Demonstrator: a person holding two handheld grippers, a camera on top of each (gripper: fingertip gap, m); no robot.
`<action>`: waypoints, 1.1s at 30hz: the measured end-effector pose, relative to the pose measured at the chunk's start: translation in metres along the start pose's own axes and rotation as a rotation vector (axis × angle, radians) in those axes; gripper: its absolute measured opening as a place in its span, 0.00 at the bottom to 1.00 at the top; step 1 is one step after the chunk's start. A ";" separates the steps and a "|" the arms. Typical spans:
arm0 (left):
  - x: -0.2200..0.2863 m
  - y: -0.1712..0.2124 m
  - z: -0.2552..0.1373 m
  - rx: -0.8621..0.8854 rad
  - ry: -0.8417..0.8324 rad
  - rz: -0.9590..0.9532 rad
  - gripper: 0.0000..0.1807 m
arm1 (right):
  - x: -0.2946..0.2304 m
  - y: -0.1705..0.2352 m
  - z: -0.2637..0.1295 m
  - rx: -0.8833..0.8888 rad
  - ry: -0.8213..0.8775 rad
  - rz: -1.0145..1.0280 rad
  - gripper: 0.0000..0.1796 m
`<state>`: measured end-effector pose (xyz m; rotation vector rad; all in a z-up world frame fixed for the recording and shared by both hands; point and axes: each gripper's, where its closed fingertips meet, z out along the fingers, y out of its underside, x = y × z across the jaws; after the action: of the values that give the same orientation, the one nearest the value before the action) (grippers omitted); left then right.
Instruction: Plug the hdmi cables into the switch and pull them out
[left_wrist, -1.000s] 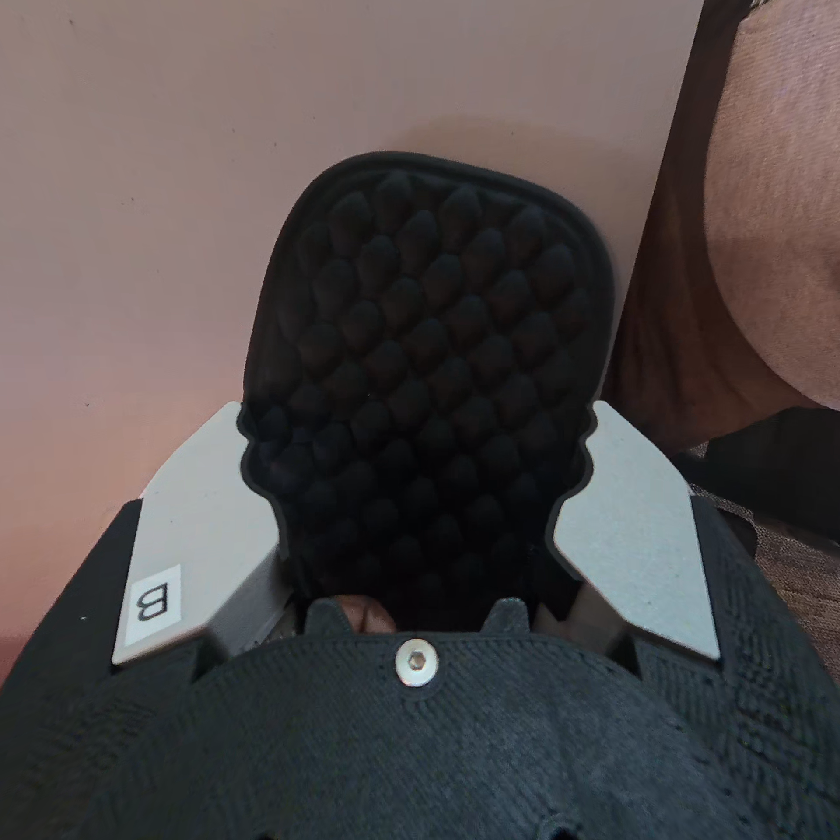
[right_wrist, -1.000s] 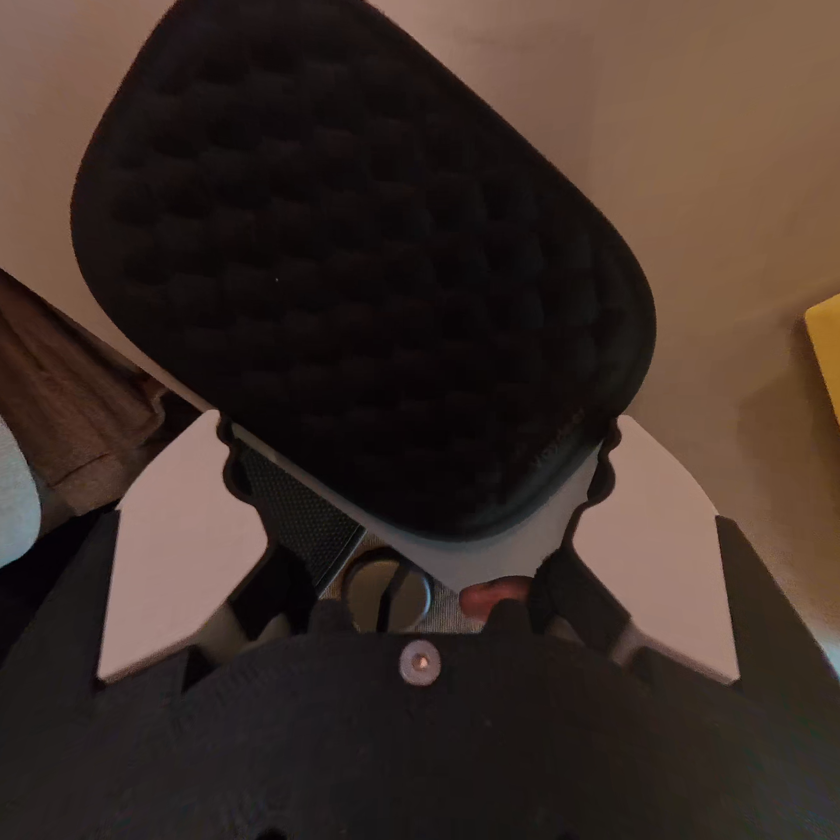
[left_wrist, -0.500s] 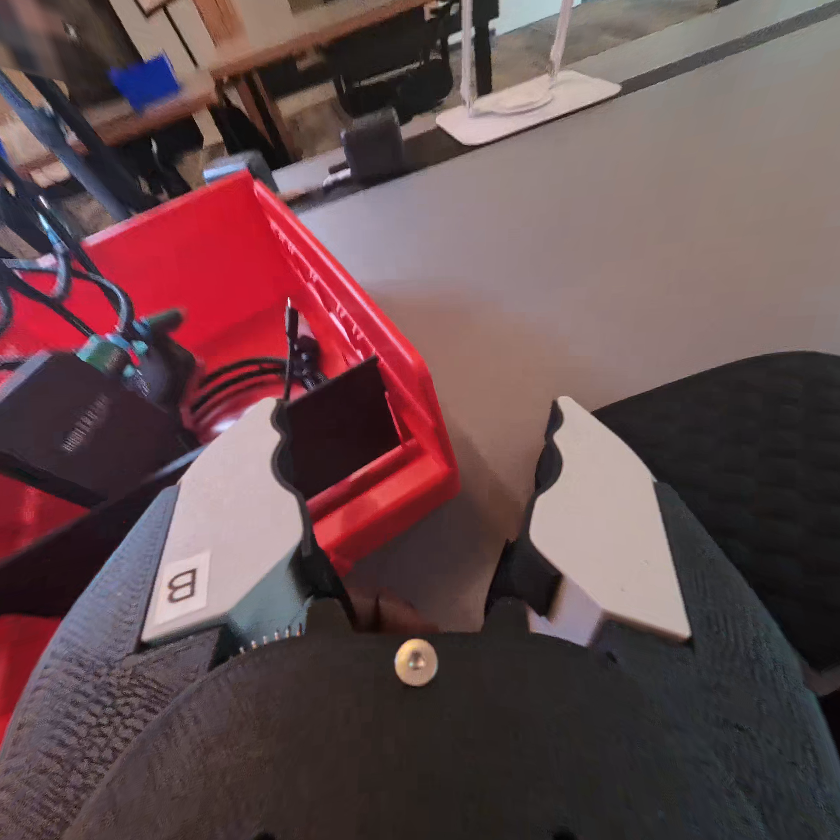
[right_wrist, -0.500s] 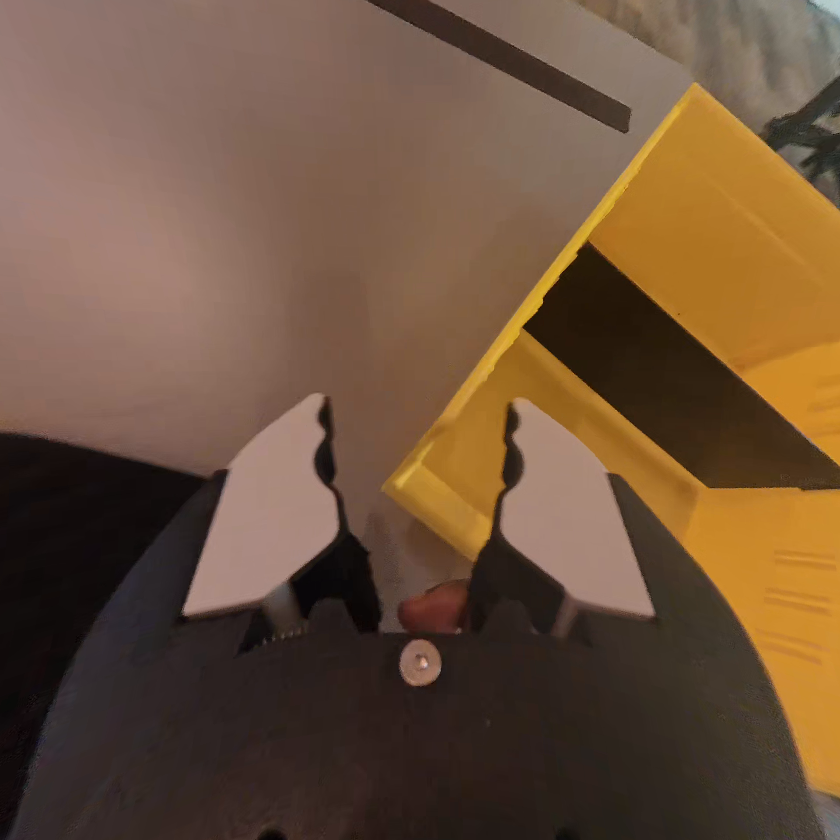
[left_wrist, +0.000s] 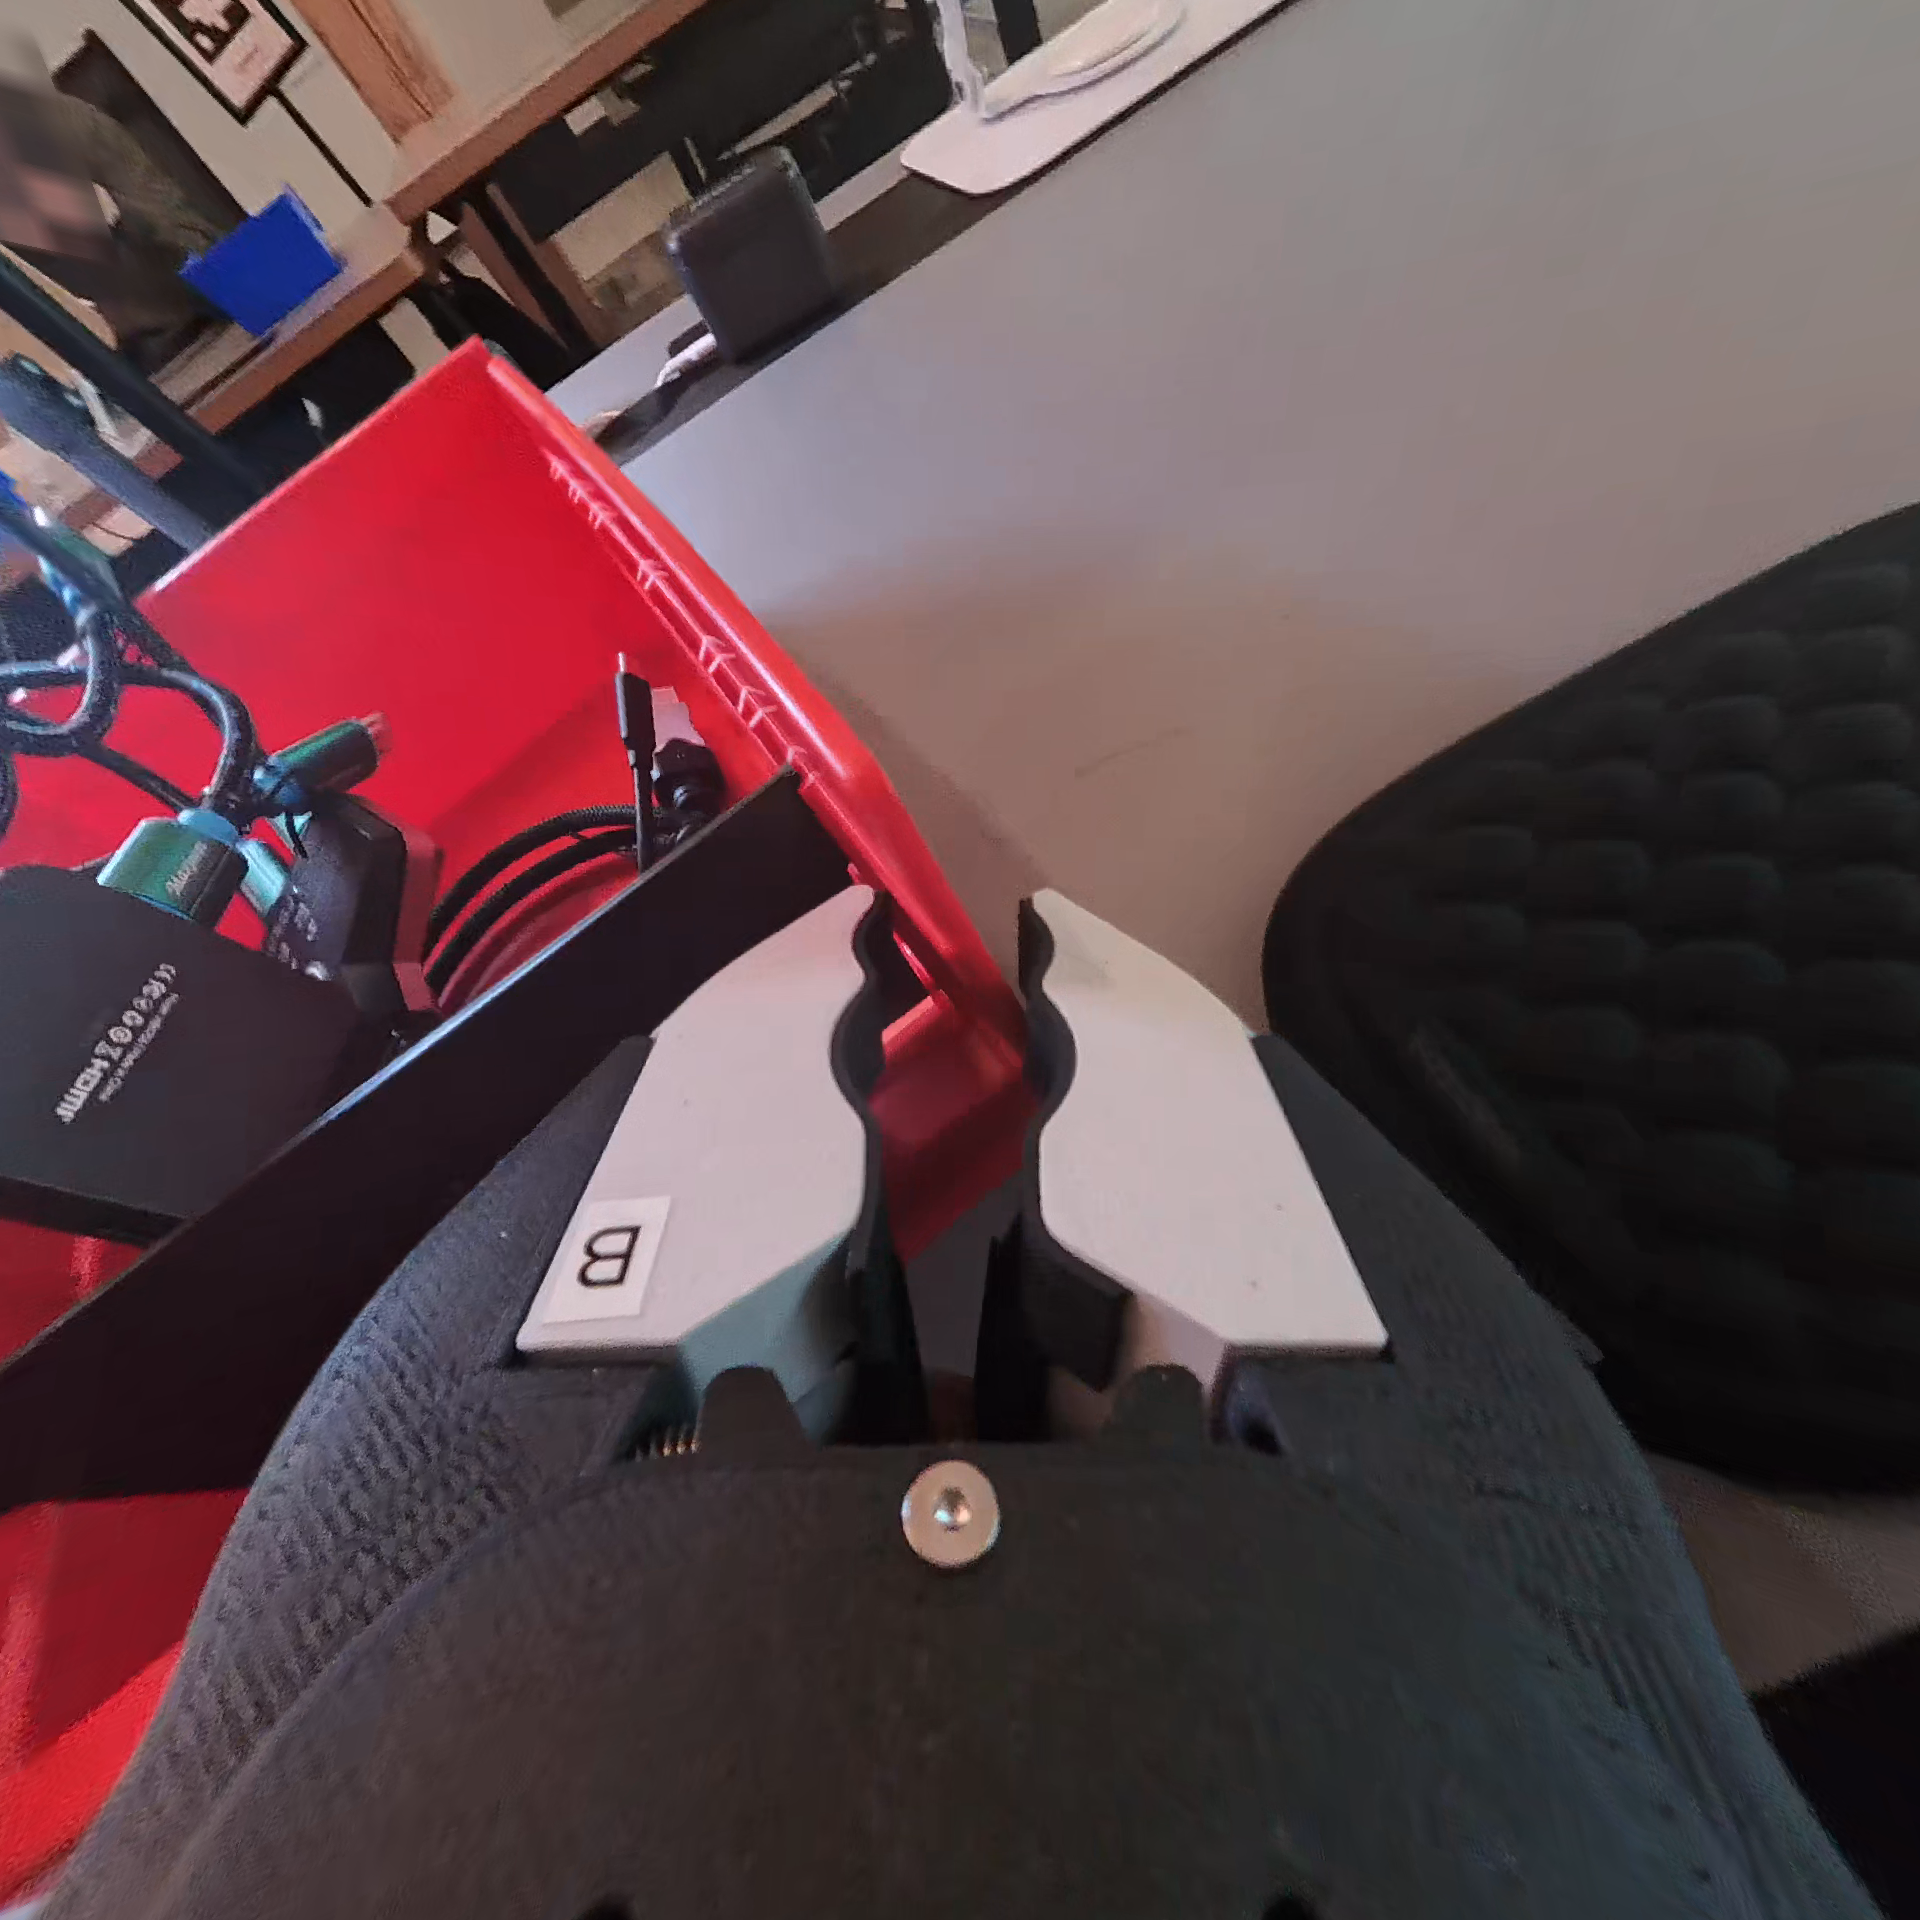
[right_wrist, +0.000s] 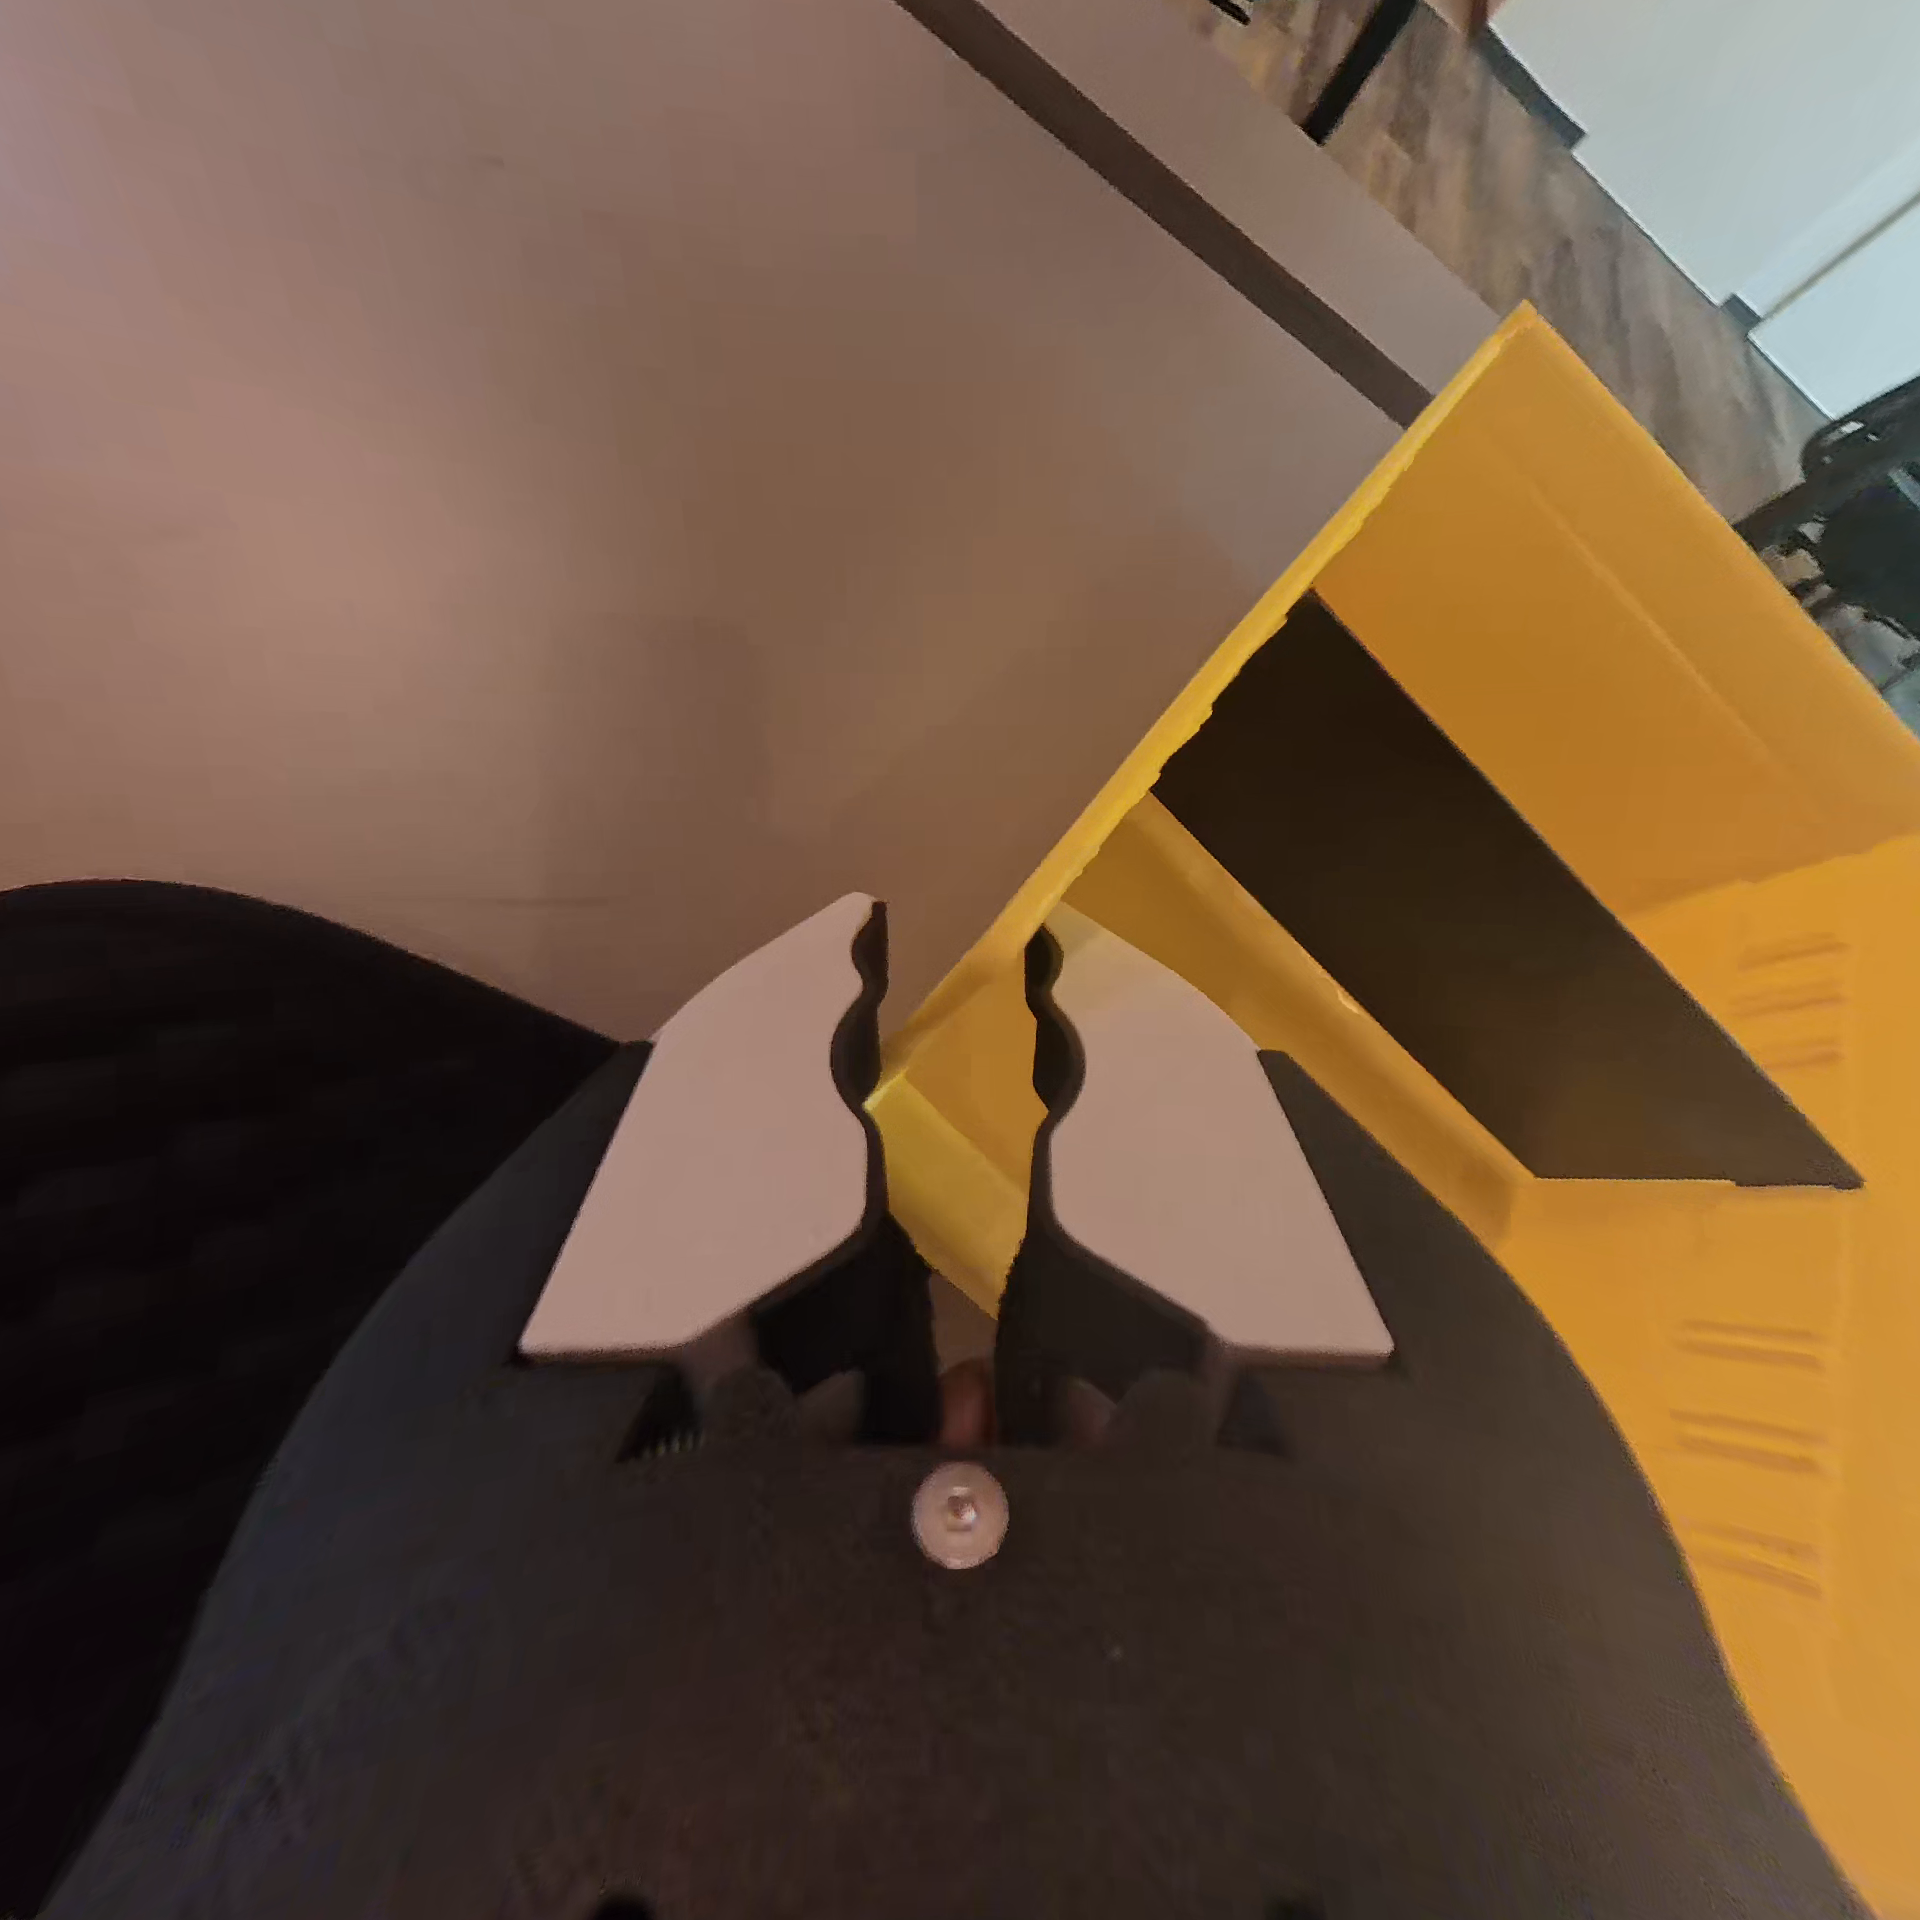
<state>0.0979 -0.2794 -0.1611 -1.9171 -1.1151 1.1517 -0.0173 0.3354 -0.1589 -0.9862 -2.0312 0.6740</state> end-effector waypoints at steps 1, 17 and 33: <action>0.000 0.001 -0.003 0.007 0.012 -0.021 0.12 | -0.003 -0.001 -0.001 0.017 -0.020 0.008 0.14; -0.151 -0.002 -0.044 -0.070 -0.321 -0.352 0.54 | -0.005 -0.065 -0.004 0.467 -0.169 0.225 0.41; -0.166 -0.028 -0.005 -0.002 -0.226 -0.278 0.07 | -0.125 -0.133 -0.092 1.038 -0.781 0.201 0.81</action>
<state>0.0503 -0.4153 -0.0745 -1.5983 -1.4523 1.2284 0.0538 0.1700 -0.0620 -0.2841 -1.7160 2.1796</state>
